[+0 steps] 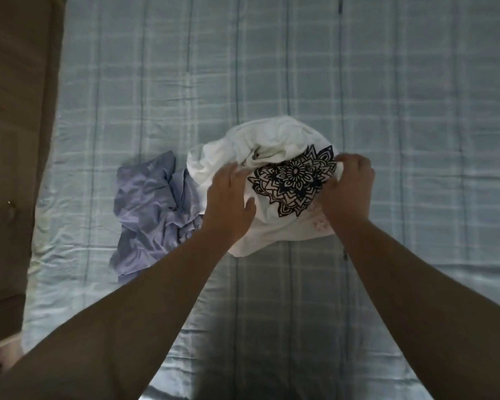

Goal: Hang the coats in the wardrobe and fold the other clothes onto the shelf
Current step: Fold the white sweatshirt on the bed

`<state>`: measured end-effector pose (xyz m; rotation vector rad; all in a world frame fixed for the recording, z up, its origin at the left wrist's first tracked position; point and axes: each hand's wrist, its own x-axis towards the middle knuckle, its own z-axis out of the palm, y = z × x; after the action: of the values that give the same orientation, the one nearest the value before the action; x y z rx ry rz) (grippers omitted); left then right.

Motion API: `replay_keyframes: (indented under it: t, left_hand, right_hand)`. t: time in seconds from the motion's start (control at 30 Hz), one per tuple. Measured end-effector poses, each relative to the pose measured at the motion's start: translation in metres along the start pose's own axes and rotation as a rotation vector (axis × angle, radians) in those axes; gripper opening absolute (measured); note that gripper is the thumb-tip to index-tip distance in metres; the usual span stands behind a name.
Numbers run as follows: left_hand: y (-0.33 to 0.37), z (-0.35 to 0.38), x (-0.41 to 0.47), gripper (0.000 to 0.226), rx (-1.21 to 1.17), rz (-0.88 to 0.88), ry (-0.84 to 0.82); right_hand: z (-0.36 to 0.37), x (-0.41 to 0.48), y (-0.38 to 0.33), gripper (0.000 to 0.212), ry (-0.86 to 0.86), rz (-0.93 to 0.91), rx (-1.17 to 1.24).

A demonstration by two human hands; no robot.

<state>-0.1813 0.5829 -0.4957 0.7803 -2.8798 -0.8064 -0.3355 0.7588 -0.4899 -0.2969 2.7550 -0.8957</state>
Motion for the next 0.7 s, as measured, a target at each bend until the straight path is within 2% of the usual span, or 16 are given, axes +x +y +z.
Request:
replay_keyframes:
  t: [0.03, 0.1, 0.17, 0.2, 0.3, 0.37, 0.43, 0.5, 0.57, 0.7]
  left_hand:
    - [-0.007, 0.005, -0.010, 0.065, 0.040, -0.015, -0.051]
    - [-0.020, 0.012, -0.026, 0.078, 0.094, -0.112, -0.148]
    - [-0.030, 0.013, -0.032, 0.086, 0.050, -0.261, -0.159]
    - [-0.034, 0.012, -0.031, 0.083, -0.006, -0.349, -0.137]
    - [-0.042, 0.001, -0.027, 0.061, -0.214, -0.598, -0.093]
    - [-0.042, -0.007, -0.034, 0.050, -0.265, -0.638, -0.129]
    - [-0.035, -0.016, -0.047, 0.048, -0.321, -0.710, -0.170]
    - [-0.027, -0.027, -0.065, 0.046, -0.422, -0.793, -0.206]
    - [-0.021, -0.041, -0.086, 0.045, -0.553, -0.833, -0.272]
    - [-0.008, -0.060, -0.144, 0.081, -0.803, -0.843, -0.421]
  right_hand:
    - [0.006, -0.008, 0.002, 0.047, -0.053, -0.097, -0.013]
    - [0.022, -0.031, 0.010, 0.053, -0.268, -0.239, -0.121]
    - [0.035, -0.054, 0.019, 0.071, -0.458, -0.279, -0.334]
    - [0.038, -0.061, 0.024, 0.074, -0.488, -0.271, -0.396]
    - [0.033, -0.067, 0.020, 0.051, -0.413, -0.177, -0.359]
    - [0.025, -0.069, 0.014, 0.032, -0.421, -0.114, -0.281]
    - [0.013, -0.077, 0.013, 0.020, -0.467, -0.065, -0.245]
    - [-0.003, -0.092, 0.014, 0.022, -0.513, -0.011, -0.302]
    - [-0.022, -0.109, 0.018, 0.033, -0.526, 0.023, -0.402]
    - [-0.055, -0.153, 0.041, 0.033, -0.557, 0.081, -0.519]
